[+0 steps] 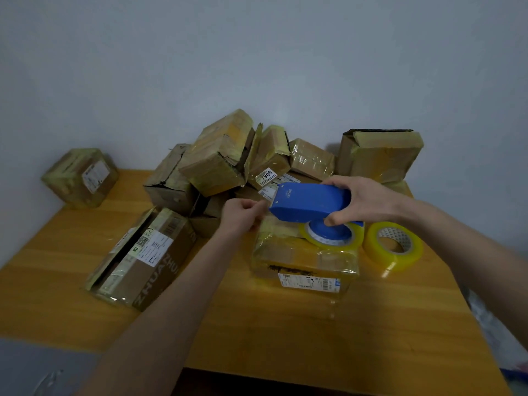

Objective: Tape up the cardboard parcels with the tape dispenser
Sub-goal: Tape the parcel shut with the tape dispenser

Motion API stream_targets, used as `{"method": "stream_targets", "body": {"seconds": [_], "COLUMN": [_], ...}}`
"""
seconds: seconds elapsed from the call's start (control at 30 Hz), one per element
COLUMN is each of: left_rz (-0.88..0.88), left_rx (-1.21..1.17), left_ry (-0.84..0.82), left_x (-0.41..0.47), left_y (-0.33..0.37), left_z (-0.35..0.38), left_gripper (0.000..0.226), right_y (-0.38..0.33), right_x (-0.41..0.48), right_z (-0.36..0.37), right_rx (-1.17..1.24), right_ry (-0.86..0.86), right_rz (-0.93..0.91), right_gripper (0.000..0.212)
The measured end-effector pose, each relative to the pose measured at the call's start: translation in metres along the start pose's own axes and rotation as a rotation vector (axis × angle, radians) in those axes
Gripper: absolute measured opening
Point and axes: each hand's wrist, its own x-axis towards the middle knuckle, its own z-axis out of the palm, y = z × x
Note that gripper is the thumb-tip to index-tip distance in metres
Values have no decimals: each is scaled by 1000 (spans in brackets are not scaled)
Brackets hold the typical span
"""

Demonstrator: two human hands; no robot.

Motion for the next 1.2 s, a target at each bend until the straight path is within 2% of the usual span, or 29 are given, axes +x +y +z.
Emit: {"method": "stream_targets", "body": {"seconds": [0.17, 0.53, 0.67, 0.7, 0.77, 0.83, 0.9, 0.97, 1.0, 1.03, 1.07, 1.13, 1.2], "left_rz": [-49, -102, -163, -165, -167, -183, -85, 240, 411, 534, 586, 545, 522], "left_rx": [-52, 45, 59, 84, 224, 528, 781, 822, 800, 796, 815, 988, 1143], "left_ry": [89, 151, 114, 93, 10, -92, -17, 154, 139, 35, -113, -345, -372], "left_x": [4, 15, 21, 21, 23, 22, 18, 7, 1, -6, -14, -26, -27], "left_y": [-28, -74, -94, -96, -97, -95, -92, -83, -75, -68, -62, -58, -60], "left_z": [-35, -5, 12, 16, 19, 12, 2, 3, 9, 18, 28, 41, 41], "left_gripper": [21, 23, 17, 16, 37, 56, 59, 51, 50, 55, 67, 93, 100], "right_y": [4, 12, 12, 13, 14, 14, 14, 13, 13, 12, 12, 11, 12], "right_x": [-11, 4, 8, 9, 9, 8, 7, 8, 9, 9, 9, 7, 4], "right_z": [-20, 4, 10, 11, 13, 13, 13, 13, 13, 13, 12, 9, 8], "right_rx": [-59, -234, -246, -242, -234, -259, -272, -267, -269, -271, -272, -273, -259], "right_ry": [-9, -127, -131, -133, -130, -125, -118, -114, -119, -125, -129, -125, -111], "right_rz": [32, 92, 113, 117, 121, 122, 122, 117, 113, 109, 104, 89, 68], "right_gripper": [58, 56, 55, 55, 55, 57, 60, 62, 63, 65, 67, 74, 75]}}
